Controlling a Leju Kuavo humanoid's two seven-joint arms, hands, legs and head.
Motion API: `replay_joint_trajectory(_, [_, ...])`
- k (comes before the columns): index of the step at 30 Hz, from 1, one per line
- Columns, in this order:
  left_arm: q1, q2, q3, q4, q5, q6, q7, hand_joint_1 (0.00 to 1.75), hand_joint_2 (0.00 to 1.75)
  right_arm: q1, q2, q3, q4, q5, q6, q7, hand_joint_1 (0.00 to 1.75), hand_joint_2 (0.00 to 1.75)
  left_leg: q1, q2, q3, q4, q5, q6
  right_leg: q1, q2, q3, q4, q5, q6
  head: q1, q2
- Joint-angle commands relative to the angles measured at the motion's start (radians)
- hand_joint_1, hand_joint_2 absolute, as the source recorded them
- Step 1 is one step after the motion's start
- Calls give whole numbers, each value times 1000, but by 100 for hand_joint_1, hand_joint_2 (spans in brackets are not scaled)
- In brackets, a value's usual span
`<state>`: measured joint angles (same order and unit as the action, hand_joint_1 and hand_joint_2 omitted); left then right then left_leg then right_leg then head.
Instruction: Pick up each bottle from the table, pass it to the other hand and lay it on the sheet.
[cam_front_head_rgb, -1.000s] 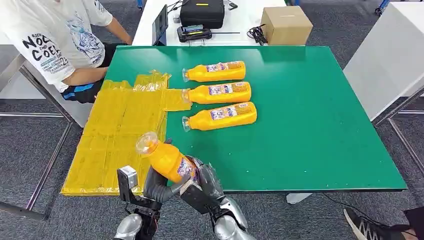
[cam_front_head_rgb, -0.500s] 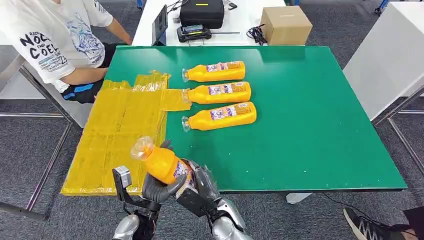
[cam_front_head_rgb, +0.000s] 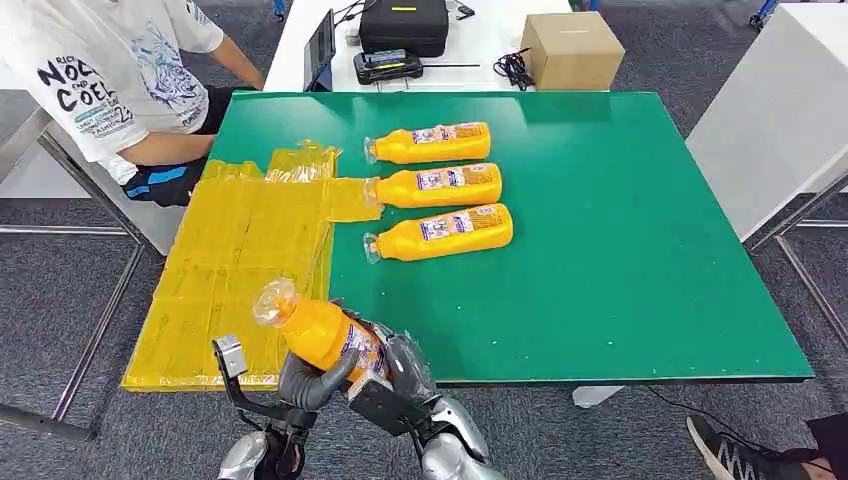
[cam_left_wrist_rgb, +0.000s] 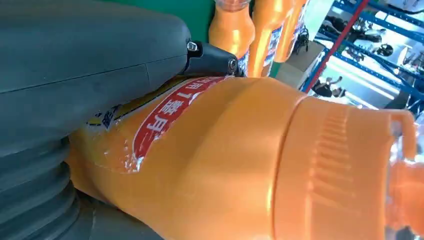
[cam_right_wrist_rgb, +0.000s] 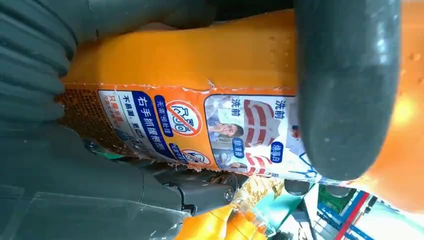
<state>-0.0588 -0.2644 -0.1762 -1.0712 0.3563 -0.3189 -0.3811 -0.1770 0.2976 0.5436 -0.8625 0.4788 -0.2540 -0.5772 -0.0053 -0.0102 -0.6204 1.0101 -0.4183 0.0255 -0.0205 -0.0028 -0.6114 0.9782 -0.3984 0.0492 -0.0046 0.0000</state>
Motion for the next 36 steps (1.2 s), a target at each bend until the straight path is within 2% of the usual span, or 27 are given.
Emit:
replay_joint_trajectory(1, [-19, 11, -36, 19, 17, -30, -6, 175, 175, -27, -6, 31, 82, 9, 1, 19, 175, 175, 1, 1, 5, 0, -2, -1, 2, 0, 5, -1, -2, -2, 0, 0])
replay_joint_trajectory(4, [-16, 9, -28, 1, 16, -19, -4, 175, 175, -24, -5, 28, 81, 13, -10, 21, 175, 175, 1, 0, 4, -1, -1, -1, 1, 0, 4, -1, -1, -2, 0, 0])
replay_joint_trajectory(6, [-10, 7, -22, -8, 17, -12, -5, 175, 175, -20, -5, 19, 72, 16, -35, 27, 0, 175, 1, 0, 4, 0, -2, -2, 1, 0, 5, -1, -1, -2, 0, 0])
replay_joint_trajectory(8, [-2, 7, -18, -17, 16, -5, -5, 175, 175, -15, -5, 13, 51, 17, -43, 37, 0, 175, 2, 1, 6, 0, -3, -2, 2, 0, 6, -1, -2, -2, 0, 0])
replay_joint_trajectory(9, [2, 8, -17, -24, 14, -1, -7, 175, 175, -13, -7, 16, 38, 22, -43, 39, 0, 0, 1, 1, 5, 0, -2, -2, 1, 0, 5, -1, -2, -2, 0, 0])
replay_joint_trajectory(13, [17, 10, -5, -40, 5, 26, -13, 175, 175, 21, -22, -8, -88, -1, -38, 55, 0, 0, 1, 1, 3, 0, -2, -1, 1, 0, 3, -1, -1, -1, 0, 0])
replay_joint_trajectory(17, [22, 10, 7, -35, -2, 37, -24, 175, 175, 75, -53, -33, -283, -91, 54, 55, 0, 0, 0, -1, 2, 0, -1, -1, 0, -1, 2, 0, -1, -1, 0, 0])
replay_joint_trajectory(23, [18, 8, 13, -19, -4, 38, -32, 175, 175, 102, -67, -40, -364, -142, 117, 50, 0, 0, 1, 0, 3, 0, -2, -1, 1, 0, 3, -1, -1, -2, 0, 0])
replay_joint_trajectory(36, [13, 6, 27, -12, 1, 54, -38, 175, 175, 127, -72, -29, -437, -169, 153, 32, 0, 0, 1, 0, 4, -1, -2, -1, 1, 0, 4, -1, -2, -2, 0, 0])
